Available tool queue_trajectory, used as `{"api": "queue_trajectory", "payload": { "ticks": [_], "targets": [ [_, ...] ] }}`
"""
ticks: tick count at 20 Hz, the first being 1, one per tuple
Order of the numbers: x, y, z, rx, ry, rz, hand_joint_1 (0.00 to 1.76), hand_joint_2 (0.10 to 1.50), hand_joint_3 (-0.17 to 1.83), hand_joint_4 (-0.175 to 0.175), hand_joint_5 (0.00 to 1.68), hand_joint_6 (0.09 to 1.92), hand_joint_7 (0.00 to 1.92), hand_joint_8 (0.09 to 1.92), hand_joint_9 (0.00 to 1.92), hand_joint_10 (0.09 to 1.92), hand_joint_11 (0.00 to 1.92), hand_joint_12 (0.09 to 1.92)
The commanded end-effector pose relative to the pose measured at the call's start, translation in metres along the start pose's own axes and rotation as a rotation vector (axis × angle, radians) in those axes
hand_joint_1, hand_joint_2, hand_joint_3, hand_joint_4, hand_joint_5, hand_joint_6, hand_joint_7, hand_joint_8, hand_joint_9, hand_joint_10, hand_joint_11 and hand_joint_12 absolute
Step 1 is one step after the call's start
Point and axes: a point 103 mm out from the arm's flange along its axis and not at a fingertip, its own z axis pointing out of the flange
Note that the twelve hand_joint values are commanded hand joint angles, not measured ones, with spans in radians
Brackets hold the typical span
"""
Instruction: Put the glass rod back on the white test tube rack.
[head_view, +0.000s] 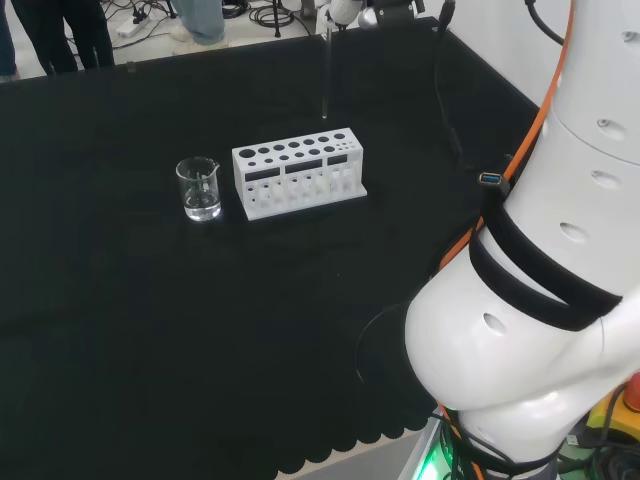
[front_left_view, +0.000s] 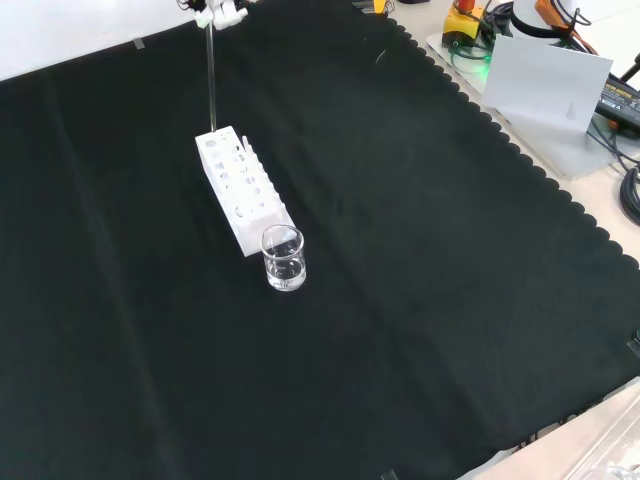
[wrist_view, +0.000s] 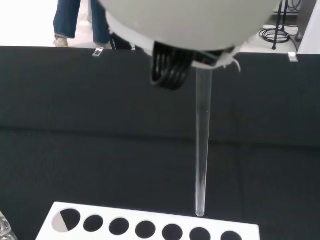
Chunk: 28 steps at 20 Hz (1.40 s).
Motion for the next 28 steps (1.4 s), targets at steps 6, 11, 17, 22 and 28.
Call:
{"api": "queue_trajectory", "payload": {
  "ticks": [6, 11, 17, 22, 28],
  "targets": [
    [-0.0114, 0.0077, 0.0208, 0.023, 0.009, 0.01, 1.34, 0.47, 0.95, -0.175, 1.34, 0.46, 1.4, 0.84, 1.75, 0.72, 1.7, 0.75],
    [-0.015, 0.0064, 0.0212, 0.019, 0.013, 0.009, 1.34, 0.47, 0.95, -0.175, 1.35, 0.46, 1.4, 0.84, 1.75, 0.72, 1.7, 0.75],
    [-0.0142, 0.0064, 0.0208, 0.023, 0.01, 0.009, 1.34, 0.47, 0.95, -0.175, 1.35, 0.46, 1.4, 0.83, 1.75, 0.72, 1.7, 0.75],
    [-0.0135, 0.0068, 0.0228, 0.027, 0.015, 0.006, 1.34, 0.47, 0.95, -0.175, 1.35, 0.46, 1.4, 0.83, 1.75, 0.72, 1.7, 0.75],
    [-0.0091, 0.0068, 0.0292, 0.037, 0.016, 0.001, 1.34, 0.47, 0.95, -0.175, 1.35, 0.46, 1.4, 0.83, 1.75, 0.72, 1.7, 0.75]
  ]
}}
